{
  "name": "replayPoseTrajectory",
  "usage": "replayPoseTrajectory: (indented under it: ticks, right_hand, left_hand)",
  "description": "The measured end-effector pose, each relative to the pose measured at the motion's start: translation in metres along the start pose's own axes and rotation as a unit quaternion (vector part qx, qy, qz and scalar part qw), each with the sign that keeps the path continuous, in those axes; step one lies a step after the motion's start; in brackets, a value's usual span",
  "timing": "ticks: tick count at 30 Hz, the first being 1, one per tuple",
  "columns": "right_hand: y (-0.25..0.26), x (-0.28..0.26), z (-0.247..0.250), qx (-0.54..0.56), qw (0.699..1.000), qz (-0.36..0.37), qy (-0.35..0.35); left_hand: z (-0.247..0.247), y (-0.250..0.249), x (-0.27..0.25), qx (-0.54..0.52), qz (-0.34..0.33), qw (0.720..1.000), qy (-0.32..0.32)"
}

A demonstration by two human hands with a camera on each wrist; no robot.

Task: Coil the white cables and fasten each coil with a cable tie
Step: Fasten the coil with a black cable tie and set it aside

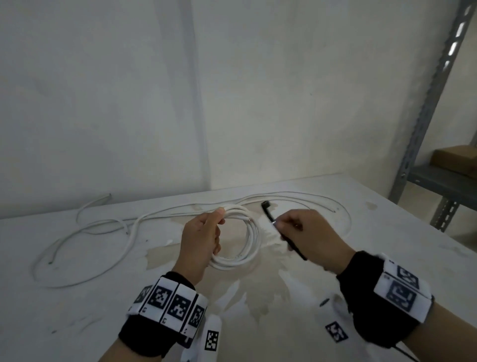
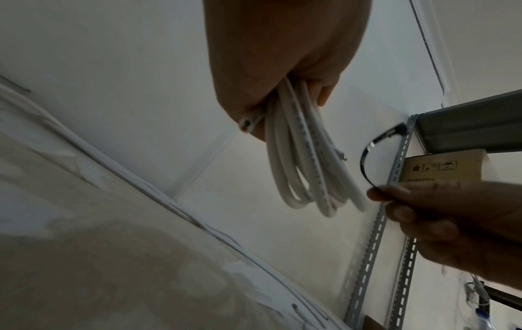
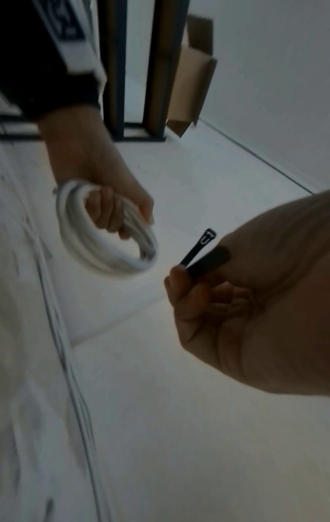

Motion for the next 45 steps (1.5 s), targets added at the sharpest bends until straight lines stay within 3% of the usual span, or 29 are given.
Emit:
replayPoseTrajectory:
  ticks: [5, 9, 15, 19, 26, 33, 37, 42, 45]
  right_hand:
    - [0.025, -0.002, -0.051, 0.031, 0.997, -0.006, 0.074]
    - [0.025, 0.002, -0.072, 0.067, 0.994, -0.057, 0.064]
    - [0.041, 0.006, -0.091, 0.111, 0.992, -0.062, 0.025]
    - [0.046, 0.007, -0.094, 0.151, 0.987, -0.051, -0.018]
    - [0.049, -0.001, -0.092, 0.274, 0.961, -0.030, -0.026]
    - [0.068, -0.010, -0.103, 0.219, 0.965, 0.098, 0.109]
    - [0.074, -0.013, -0.099, 0.188, 0.964, 0.160, 0.095]
    - [0.077, -0.011, -0.096, 0.200, 0.964, 0.162, 0.064]
    - [0.072, -0.009, -0.096, 0.217, 0.967, 0.126, 0.046]
  left_hand:
    - [0.025, -0.003, -0.002, 0.007, -0.025, 0.999, -0.043]
    - [0.040, -0.005, -0.006, 0.008, -0.048, 0.997, -0.056]
    - [0.047, -0.010, -0.011, 0.044, -0.109, 0.990, -0.078]
    - [0.046, -0.006, -0.013, 0.031, -0.090, 0.993, -0.068]
    - [0.044, -0.008, -0.011, -0.011, -0.066, 0.997, -0.026]
    - [0.048, -0.004, -0.009, -0.102, -0.012, 0.995, -0.012]
    - [0.047, -0.003, -0.010, -0.108, -0.016, 0.994, 0.008]
    - [0.040, -0.001, -0.014, -0.104, -0.024, 0.994, 0.032]
    - [0.039, 0.000, -0.016, -0.102, -0.016, 0.994, 0.024]
Point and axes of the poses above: each hand's wrist, its own x-axis towards the middle knuckle, its own z-axis out of the back of the hand, y = z × x, the point moved 8 cm from there along x, towards the middle knuckle, and after that the axes turned 5 degrees about z, right-handed, at the moved point
